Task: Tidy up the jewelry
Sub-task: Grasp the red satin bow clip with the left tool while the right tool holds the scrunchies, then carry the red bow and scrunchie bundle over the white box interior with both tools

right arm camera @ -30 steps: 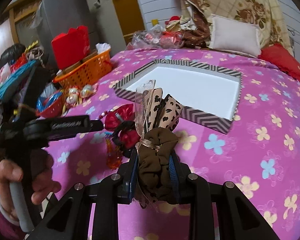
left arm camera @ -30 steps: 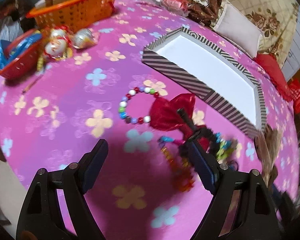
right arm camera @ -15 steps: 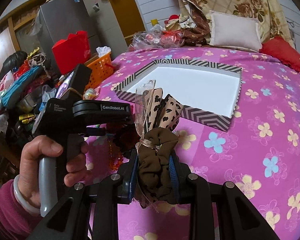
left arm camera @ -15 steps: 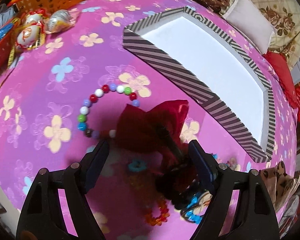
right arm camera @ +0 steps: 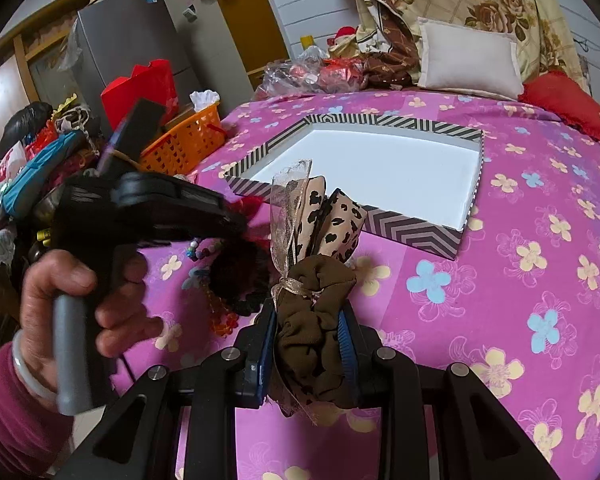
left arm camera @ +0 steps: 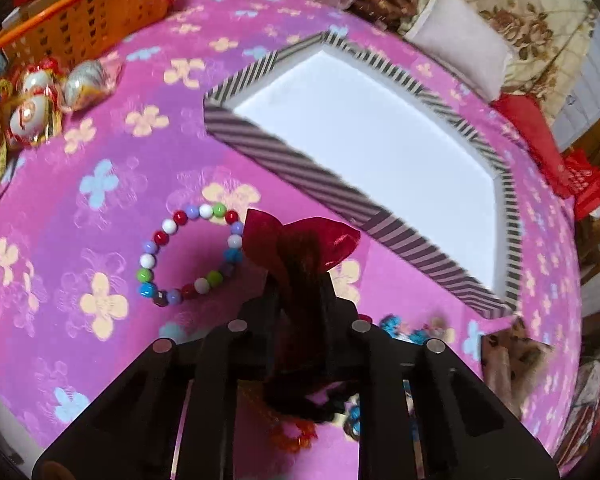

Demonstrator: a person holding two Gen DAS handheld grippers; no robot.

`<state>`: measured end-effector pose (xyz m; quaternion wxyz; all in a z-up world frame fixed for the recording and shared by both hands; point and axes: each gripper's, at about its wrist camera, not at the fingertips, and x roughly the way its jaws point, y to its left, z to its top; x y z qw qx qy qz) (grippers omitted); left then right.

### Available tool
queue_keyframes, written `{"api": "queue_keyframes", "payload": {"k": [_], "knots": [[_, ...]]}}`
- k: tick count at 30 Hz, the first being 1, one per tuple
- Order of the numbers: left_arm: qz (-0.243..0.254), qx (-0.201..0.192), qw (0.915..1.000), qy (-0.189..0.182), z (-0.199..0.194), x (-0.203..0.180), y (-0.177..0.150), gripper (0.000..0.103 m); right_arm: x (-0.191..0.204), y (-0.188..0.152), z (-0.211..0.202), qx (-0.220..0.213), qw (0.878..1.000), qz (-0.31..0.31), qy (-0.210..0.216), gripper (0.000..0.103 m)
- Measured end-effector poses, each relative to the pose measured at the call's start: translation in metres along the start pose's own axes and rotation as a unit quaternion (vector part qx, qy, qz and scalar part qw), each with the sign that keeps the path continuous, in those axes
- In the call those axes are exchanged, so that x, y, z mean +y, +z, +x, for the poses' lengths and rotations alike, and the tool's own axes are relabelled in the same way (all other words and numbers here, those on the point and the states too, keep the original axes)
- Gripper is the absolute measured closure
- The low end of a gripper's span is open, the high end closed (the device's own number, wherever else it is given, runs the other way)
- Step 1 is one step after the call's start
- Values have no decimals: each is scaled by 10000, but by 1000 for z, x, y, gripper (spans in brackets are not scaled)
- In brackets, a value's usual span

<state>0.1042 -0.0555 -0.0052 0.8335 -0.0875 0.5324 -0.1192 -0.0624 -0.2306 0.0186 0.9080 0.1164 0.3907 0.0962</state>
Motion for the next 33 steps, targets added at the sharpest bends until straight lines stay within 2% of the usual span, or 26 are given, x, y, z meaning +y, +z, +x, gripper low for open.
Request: {"api": "queue_keyframes", "payload": {"k": [2,4,8,14,16,19,21,26,28,31,32,33], "knots": [[65,-168,9998,-32,-17,0,2,90,1,1,-2,-31,10000,-3,25,75],[106,-269,9996,-63,-30,0,4,98,3,2,-4,-70,10000,-30,38,75],[179,-442,9988,-139,-57,2,7,99,7,5,-9,-135,9999,-65,56,75],[402,-555,9976,-68,-70,-3,4,99,15,5,-10,-140,9998,-98,57,75],[452,-473,9979,40,-63,-4,2,98,16,4,-9,-127,9999,-102,57,75],[487,-214,9985,121,-45,-6,-1,84,15,4,-8,-91,9999,-100,77,75],[536,-117,9983,204,-29,-8,-3,56,13,4,-6,-62,9999,-92,95,75],[827,245,9956,359,2,-23,-5,55,8,3,-3,-11,9999,-34,101,75],[960,435,9926,600,16,-29,-6,55,5,3,-3,-9,9999,12,107,75],[1021,567,9908,689,31,-32,-6,56,2,3,-3,-14,9999,46,120,75],[1016,593,9906,703,34,-32,-6,59,2,3,-4,-15,9999,48,124,75],[978,641,9906,713,38,-30,-5,71,2,3,-4,-13,9999,50,125,75]]}}
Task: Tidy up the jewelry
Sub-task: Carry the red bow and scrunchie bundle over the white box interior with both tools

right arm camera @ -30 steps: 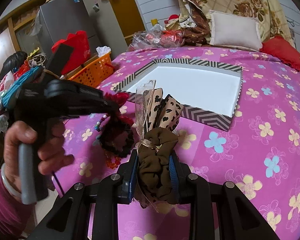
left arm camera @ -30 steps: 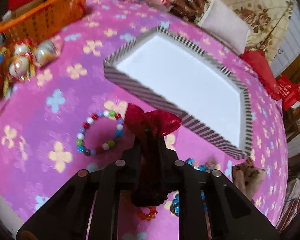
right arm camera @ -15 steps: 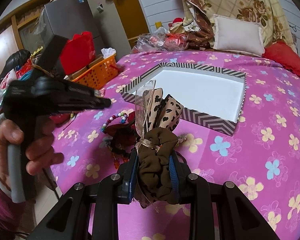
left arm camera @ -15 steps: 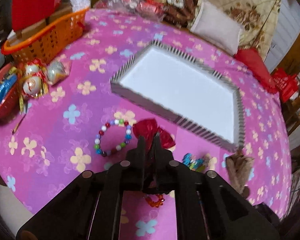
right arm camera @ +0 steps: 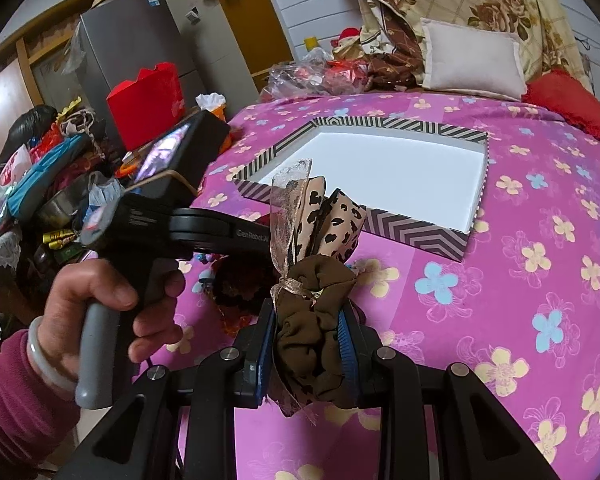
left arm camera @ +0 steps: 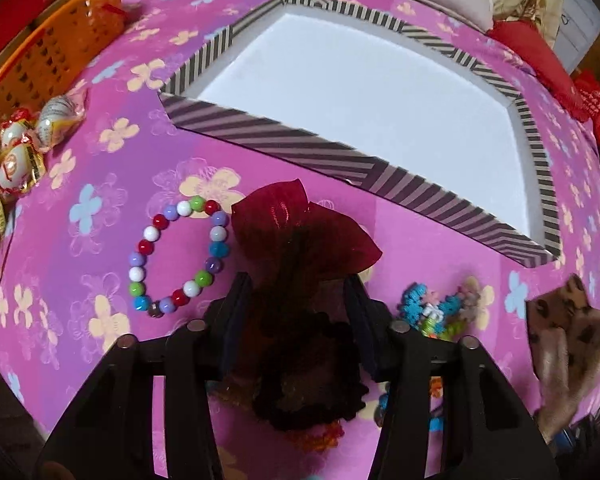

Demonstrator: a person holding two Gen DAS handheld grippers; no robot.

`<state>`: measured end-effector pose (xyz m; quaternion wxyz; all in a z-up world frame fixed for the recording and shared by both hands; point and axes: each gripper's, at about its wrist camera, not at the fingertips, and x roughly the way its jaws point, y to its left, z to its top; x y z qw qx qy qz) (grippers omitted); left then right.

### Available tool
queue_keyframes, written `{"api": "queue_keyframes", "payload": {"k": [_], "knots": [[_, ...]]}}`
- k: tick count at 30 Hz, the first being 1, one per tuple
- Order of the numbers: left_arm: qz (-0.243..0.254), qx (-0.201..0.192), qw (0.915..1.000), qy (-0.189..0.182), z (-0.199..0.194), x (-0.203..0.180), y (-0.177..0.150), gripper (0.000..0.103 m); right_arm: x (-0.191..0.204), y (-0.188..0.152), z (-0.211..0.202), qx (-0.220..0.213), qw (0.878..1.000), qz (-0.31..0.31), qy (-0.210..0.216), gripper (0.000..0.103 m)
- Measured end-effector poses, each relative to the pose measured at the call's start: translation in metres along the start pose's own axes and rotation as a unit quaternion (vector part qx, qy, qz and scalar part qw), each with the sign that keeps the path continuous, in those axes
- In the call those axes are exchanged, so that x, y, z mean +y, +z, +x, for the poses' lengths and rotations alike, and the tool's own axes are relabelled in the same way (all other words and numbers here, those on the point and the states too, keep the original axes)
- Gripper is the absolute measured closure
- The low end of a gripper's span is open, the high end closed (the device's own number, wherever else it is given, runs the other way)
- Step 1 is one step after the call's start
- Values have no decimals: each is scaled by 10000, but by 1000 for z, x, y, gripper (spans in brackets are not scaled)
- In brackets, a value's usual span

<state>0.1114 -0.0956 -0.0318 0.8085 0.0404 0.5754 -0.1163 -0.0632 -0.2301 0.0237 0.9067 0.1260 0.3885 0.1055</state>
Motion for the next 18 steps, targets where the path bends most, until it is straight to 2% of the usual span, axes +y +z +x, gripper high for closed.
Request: {"api": "queue_keyframes", "payload": {"k": [1,2,4,6,10,13,18], "knots": [[-15,-17,10000,48,0,0,1,74,0,0,0,-4,10000,1,-2,75],[-36,-41,10000,5,-1,2,1,82,0,0,0,-10,10000,1,-5,75],[-122,-100,9995,-268,-6,7,2,88,1,0,0,-17,10000,-10,-14,75],[-140,-319,9988,-345,-19,12,2,89,2,0,-1,-36,10000,-18,-14,75],[-236,-718,9943,-754,-56,23,4,89,6,1,-5,-89,10000,-44,9,75],[-199,-1163,9866,-1123,-92,29,0,89,12,2,-10,-169,9998,-114,21,75],[-54,-1306,9858,-1055,-114,24,-5,89,20,9,-13,-221,9996,-172,-10,75]]}}
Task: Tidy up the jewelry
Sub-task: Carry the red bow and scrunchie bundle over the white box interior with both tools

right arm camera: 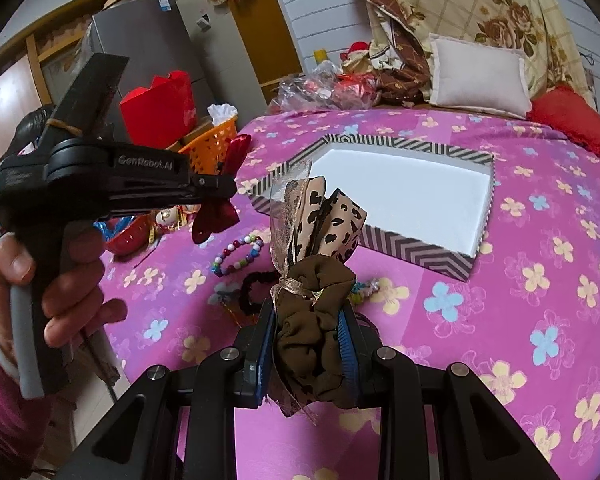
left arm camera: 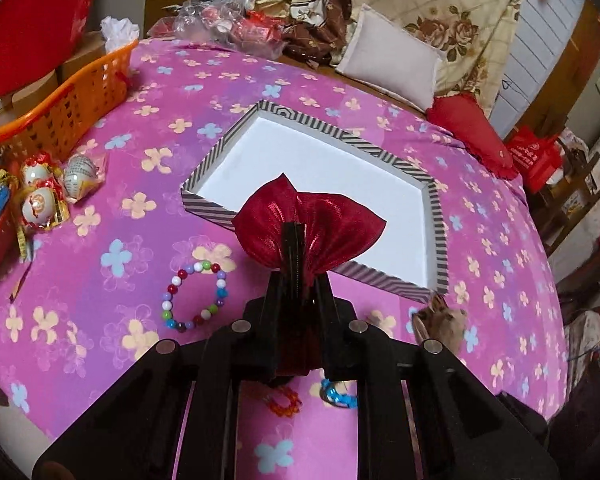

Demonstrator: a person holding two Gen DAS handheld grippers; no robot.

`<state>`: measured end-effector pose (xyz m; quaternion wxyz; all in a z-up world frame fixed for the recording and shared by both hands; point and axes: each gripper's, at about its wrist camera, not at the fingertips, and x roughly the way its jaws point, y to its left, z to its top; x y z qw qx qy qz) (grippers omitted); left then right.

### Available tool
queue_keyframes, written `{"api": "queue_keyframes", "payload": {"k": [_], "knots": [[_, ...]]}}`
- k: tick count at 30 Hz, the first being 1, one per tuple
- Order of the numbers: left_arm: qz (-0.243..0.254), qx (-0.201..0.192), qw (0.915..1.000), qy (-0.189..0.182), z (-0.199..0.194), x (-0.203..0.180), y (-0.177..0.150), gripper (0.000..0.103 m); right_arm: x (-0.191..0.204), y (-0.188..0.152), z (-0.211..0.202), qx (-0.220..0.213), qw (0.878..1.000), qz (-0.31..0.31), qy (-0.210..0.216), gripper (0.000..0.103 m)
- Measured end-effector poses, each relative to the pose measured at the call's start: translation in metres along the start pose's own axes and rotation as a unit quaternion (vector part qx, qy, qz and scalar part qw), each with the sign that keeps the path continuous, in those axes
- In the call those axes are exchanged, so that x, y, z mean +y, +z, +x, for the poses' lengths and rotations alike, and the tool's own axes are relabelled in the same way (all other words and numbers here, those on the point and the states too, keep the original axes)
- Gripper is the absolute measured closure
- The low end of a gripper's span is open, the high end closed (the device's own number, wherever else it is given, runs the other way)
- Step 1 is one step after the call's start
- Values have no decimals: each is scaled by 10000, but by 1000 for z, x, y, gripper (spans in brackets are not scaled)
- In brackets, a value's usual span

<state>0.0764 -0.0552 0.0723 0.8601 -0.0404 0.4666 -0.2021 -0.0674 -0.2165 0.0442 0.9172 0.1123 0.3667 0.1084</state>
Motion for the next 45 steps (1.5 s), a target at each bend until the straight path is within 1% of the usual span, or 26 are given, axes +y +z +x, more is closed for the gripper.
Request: {"api": "queue_keyframes", "payload": {"k": [3,5,10,15,23,34,40,45], "knots": [[187,-135,9992,312,-7,-11,-4,89,2,6,-1,-8,9999,-9,-143,75],[281,-188,9986,419,-8,-17,-7,89,2,10,0,-17,9997,-24,-223,75],[439,-195,9975,511,-5,-24,-13,89,0,21,2,-34,9991,-70,-422,75],[424,-147,9975,539,5,-26,-9,89,-10,36,8,-10,9985,-8,-541,75],[342,-2,9972,658,33,-22,5,89,-33,69,21,-18,9981,201,-587,75],[450,-67,9944,958,59,-25,27,89,-48,99,43,-82,9978,379,-540,75],[597,-176,9905,1224,78,-28,47,89,-66,118,69,-70,9968,569,-565,75],[680,-181,9865,1479,105,-27,63,89,-83,125,100,52,9961,634,-614,75]]}}
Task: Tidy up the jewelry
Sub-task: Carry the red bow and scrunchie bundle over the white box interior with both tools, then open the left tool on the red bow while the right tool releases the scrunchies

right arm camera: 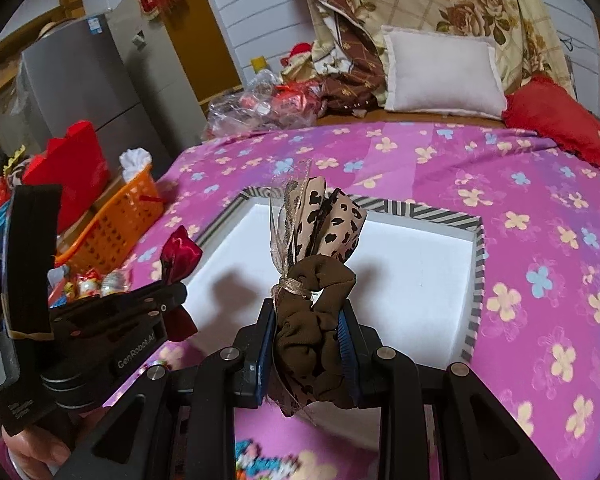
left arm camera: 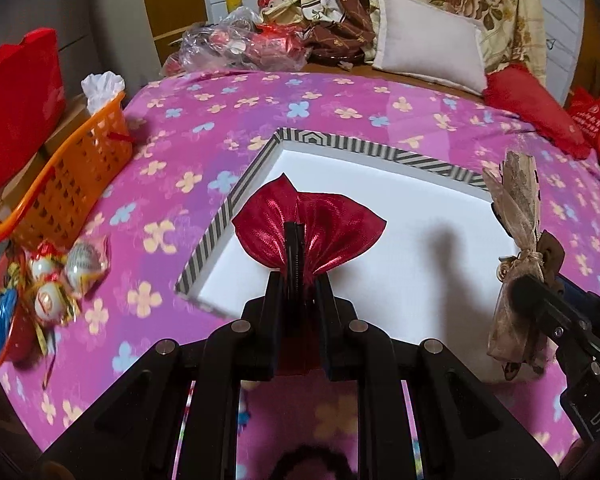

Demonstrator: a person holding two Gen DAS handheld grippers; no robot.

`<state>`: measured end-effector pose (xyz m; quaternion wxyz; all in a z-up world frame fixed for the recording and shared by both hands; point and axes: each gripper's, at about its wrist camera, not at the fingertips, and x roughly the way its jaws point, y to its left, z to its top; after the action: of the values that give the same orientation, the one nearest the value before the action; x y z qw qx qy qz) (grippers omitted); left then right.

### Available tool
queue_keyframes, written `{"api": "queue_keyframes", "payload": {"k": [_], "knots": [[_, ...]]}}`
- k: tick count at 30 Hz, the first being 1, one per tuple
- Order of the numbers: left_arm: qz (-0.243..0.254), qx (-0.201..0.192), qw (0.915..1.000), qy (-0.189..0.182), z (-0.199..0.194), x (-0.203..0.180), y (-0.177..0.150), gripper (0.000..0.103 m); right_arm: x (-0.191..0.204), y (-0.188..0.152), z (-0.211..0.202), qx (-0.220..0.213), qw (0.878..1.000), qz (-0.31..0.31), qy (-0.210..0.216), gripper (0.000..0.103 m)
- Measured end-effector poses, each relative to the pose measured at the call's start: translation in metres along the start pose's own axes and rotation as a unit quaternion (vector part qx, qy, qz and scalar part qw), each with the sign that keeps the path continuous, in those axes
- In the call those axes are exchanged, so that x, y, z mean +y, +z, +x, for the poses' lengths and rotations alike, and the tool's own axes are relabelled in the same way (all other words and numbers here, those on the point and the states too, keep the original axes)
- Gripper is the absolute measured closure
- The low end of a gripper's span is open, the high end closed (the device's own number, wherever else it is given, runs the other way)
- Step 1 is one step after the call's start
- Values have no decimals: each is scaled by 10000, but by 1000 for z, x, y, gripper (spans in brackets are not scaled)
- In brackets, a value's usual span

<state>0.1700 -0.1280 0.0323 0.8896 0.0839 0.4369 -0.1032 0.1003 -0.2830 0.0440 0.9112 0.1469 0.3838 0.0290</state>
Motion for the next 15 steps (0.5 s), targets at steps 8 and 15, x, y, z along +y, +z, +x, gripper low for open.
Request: {"api": "queue_keyframes", "payload": {"k": [8,15], "knots": [[84,361,9989,274,48,-7,0,88,-22,-14,44,547,9983,40,-181,75],[88,733,9970,214,63,-10,-18,88,-30,-30,40,779,9964,-122,-325,75]]}}
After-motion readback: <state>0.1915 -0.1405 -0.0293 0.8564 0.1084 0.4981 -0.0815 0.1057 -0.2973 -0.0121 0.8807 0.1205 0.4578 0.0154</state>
